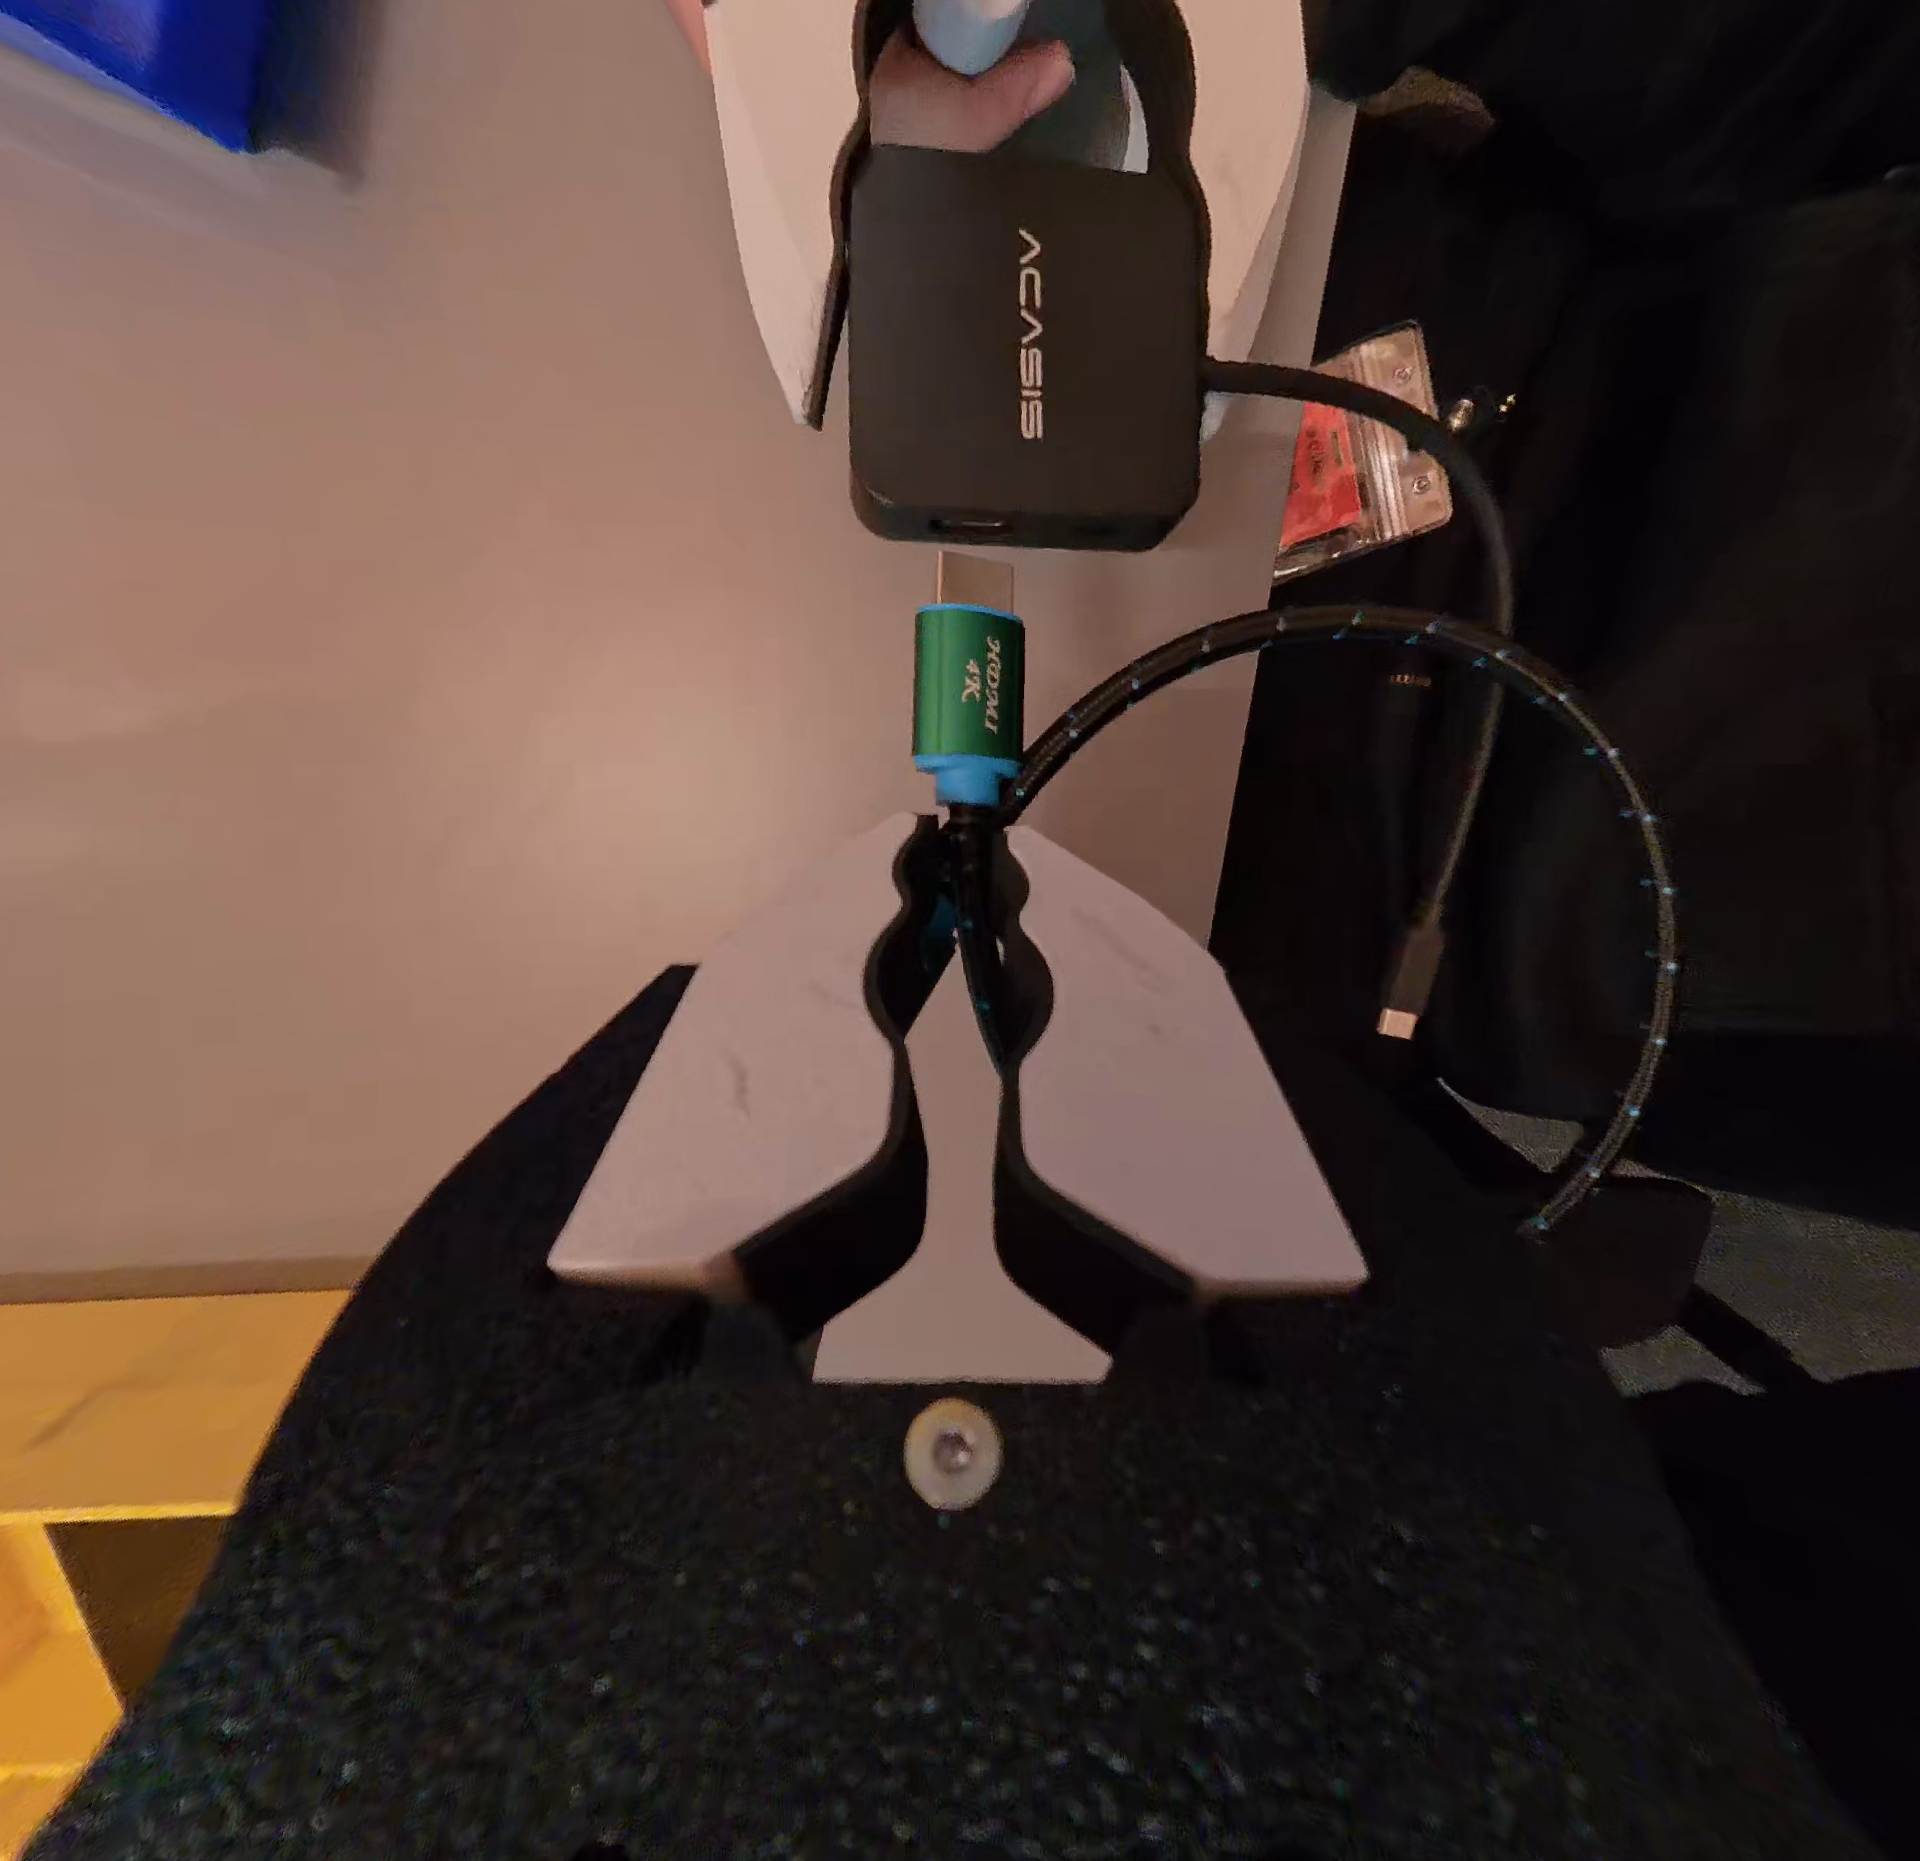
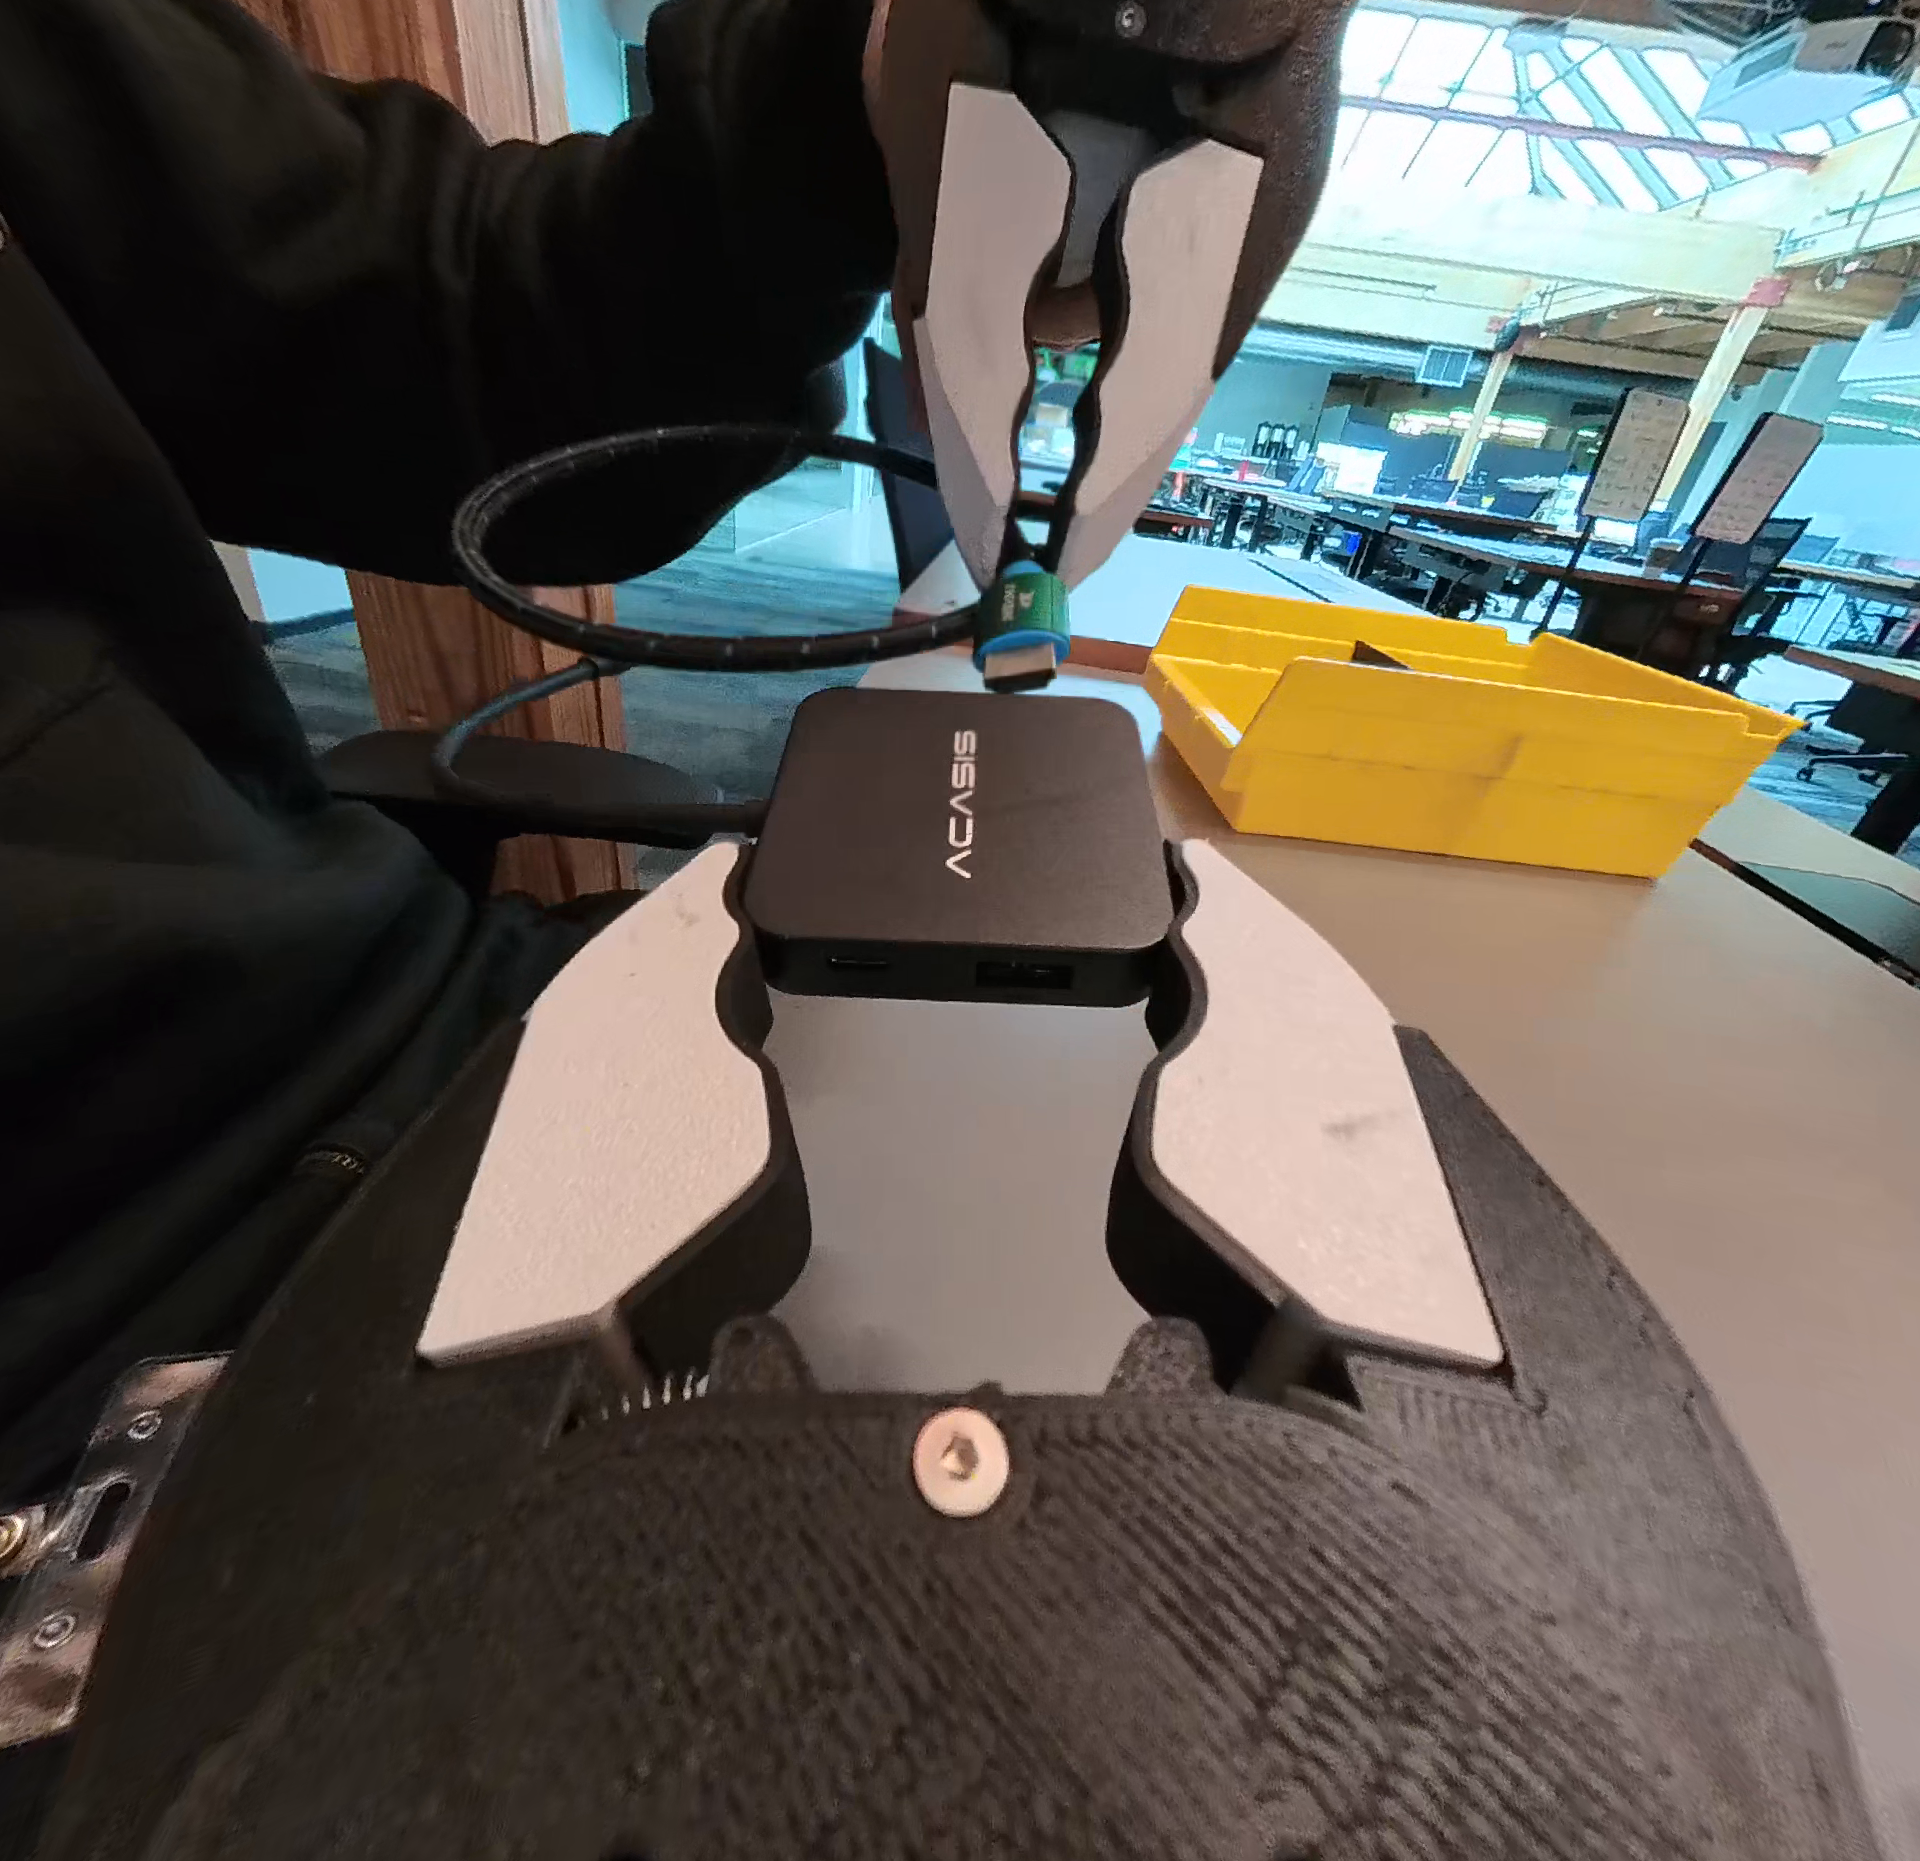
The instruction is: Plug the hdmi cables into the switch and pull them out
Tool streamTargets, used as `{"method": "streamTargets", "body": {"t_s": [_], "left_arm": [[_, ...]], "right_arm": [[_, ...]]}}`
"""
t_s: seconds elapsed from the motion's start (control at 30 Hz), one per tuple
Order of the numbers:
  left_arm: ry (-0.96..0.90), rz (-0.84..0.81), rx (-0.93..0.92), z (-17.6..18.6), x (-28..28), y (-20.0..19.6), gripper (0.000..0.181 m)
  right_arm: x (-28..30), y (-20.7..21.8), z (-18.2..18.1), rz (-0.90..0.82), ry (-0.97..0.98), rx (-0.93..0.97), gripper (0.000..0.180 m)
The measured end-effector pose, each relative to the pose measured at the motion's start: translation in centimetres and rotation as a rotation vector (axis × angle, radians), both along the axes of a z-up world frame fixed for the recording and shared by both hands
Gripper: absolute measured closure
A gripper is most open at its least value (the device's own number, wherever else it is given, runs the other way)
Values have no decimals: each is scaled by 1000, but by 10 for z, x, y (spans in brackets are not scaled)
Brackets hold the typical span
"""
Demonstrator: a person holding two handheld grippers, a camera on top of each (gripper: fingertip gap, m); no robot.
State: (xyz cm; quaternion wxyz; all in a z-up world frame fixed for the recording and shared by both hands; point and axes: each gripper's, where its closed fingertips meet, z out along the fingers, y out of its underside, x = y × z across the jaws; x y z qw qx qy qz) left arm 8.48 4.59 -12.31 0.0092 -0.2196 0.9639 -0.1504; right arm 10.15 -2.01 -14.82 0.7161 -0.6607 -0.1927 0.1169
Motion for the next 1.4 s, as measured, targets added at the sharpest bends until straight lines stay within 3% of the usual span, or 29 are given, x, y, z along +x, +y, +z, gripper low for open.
{"method": "streamTargets", "body": {"t_s": [0.8, 1.03, 1.23, 1.4], "left_arm": [[114, 41, -81, -7, -1, -8, 172], [66, 55, -114, 0, 3, -15, 172], [15, 24, -14, -9, 2, -11, 172], [-69, 28, -113, -3, 7, -12, 171]], "right_arm": [[-2, 2, -1, -26, -101, 2, 107], [-2, 5, 9, -23, -28, 56, 107], [-3, 9, -1, -21, -31, 19, 106], [2, 7, 8, -50, -43, 48, 107]]}}
